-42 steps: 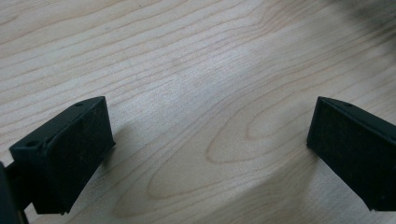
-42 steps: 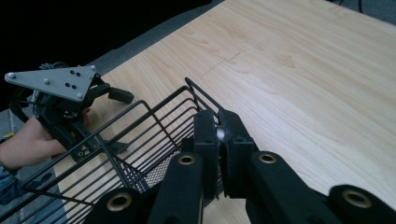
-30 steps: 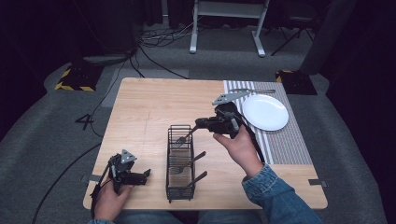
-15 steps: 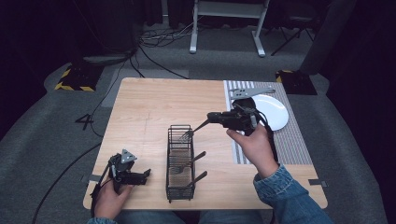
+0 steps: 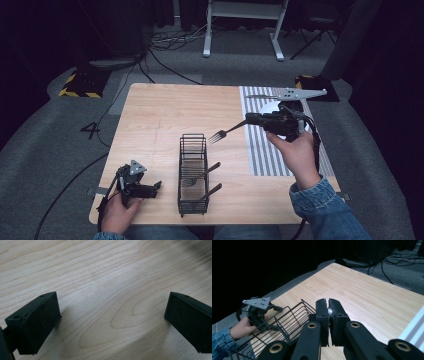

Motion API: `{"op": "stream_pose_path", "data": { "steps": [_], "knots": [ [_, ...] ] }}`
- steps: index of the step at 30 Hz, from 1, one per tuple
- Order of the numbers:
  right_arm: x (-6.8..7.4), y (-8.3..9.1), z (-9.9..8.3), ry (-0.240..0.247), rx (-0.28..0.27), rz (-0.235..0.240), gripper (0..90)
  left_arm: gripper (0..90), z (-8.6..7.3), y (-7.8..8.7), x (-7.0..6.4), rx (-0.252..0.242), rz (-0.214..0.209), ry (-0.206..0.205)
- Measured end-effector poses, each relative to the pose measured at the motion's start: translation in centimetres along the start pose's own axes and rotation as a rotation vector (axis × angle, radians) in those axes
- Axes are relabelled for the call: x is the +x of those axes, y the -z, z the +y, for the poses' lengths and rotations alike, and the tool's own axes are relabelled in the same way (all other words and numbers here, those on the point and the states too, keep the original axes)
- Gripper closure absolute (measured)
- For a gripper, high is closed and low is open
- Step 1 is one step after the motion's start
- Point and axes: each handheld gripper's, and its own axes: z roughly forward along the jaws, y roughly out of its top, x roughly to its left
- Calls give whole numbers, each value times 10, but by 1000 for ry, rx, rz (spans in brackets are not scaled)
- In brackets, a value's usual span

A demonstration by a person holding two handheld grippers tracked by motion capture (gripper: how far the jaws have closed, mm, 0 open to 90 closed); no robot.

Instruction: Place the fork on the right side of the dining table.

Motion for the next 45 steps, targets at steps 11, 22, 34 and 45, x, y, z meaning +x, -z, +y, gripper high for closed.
{"op": "stream_pose_path", "data": {
  "steps": [11,22,34,45],
  "knots": [
    [-25,24,-8,-42,-16,-83,866,2,0,0,0,0,0,0],
    [-60,43,-25,-122,-32,-166,866,2,0,0,0,0,0,0],
    [-87,49,-40,-186,-23,-230,866,2,0,0,0,0,0,0],
    [-107,47,-56,-230,5,-277,865,2,0,0,0,0,0,0]
  ]
}}
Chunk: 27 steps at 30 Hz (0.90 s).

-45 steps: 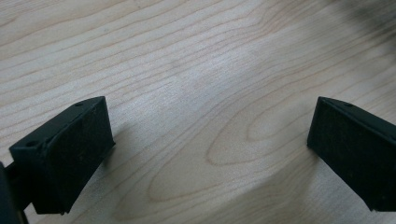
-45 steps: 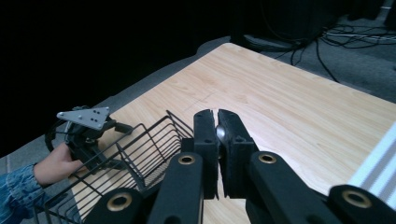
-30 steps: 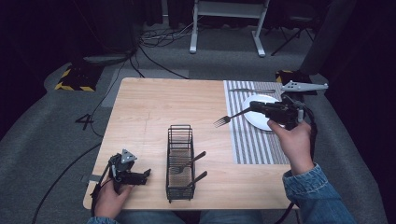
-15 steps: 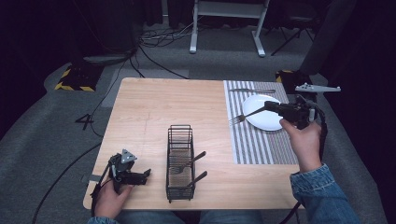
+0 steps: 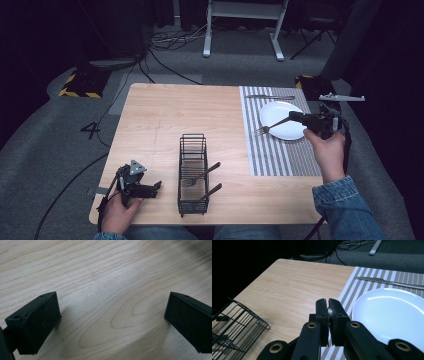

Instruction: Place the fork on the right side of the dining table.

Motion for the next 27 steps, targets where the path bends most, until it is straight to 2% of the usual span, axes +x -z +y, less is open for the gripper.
{"op": "stream_pose_path", "data": {
  "steps": [14,27],
  "knots": [
    [-25,-9,-16,-57,41,-43,866,2,0,0,0,0,0,1],
    [-43,-16,-30,-101,69,-57,865,2,0,0,0,0,0,1]
  ]
}}
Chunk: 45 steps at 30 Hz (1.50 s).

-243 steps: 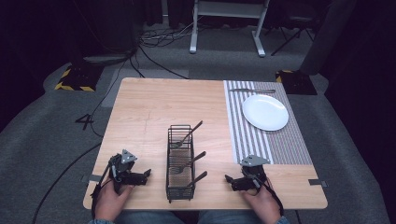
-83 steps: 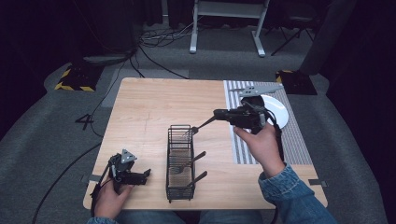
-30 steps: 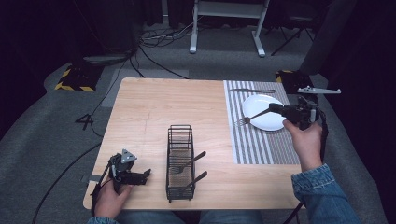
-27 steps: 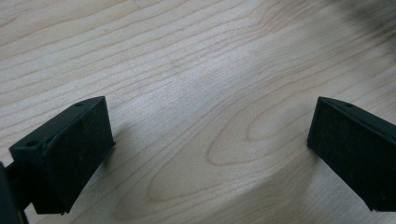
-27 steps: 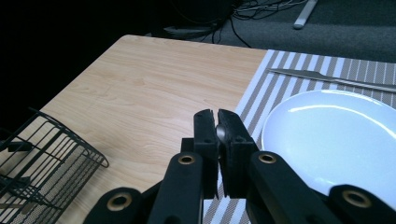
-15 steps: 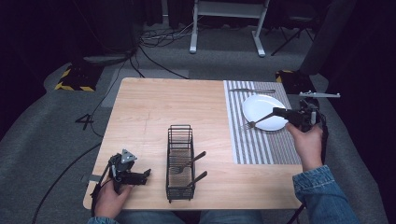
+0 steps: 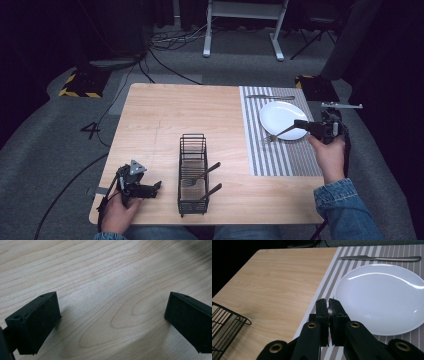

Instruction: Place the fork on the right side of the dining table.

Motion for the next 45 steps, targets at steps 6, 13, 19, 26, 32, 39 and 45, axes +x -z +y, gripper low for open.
{"op": "stream_pose_path", "data": {
  "steps": [6,13,19,26,32,39,45],
  "knots": [
    [-8,-4,-6,-19,15,-12,865,2,0,0,0,0,0,0],
    [-16,-5,-11,-41,22,-9,865,2,0,0,0,0,0,0],
    [-18,-4,-13,-49,25,-5,864,2,0,0,0,0,0,0],
    [-23,-3,-14,-65,33,-12,842,2,0,0,0,0,0,0],
    [-33,-2,-20,-99,47,-20,776,2,0,0,0,0,0,0],
    [-46,-2,-31,-138,45,-9,627,2,0,0,0,0,0,0],
    [-57,-2,-44,-170,47,-13,598,2,0,0,0,-1,0,3]
  ]
}}
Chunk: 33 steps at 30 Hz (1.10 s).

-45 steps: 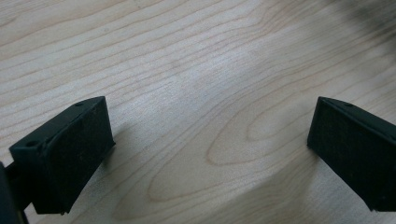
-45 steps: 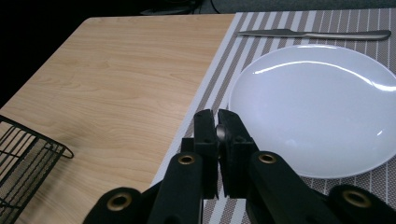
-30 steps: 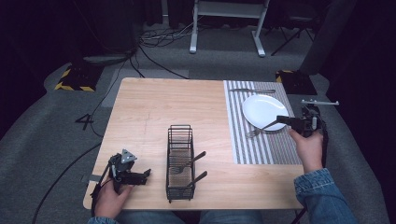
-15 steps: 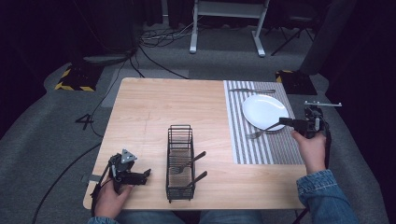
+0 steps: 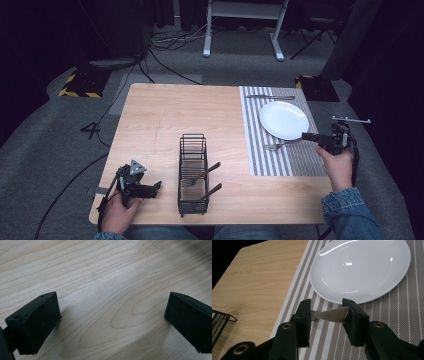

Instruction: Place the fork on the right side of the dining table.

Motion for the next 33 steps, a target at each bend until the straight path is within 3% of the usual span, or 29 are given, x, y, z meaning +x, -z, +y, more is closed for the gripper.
{"op": "stream_pose_path", "data": {
  "steps": [16,33],
  "knots": [
    [-31,-9,-33,-75,35,-17,565,2,0,0,0,1,0,-3],
    [-49,-19,-55,-100,85,-70,555,2,0,0,0,1,0,-4]
  ]
}}
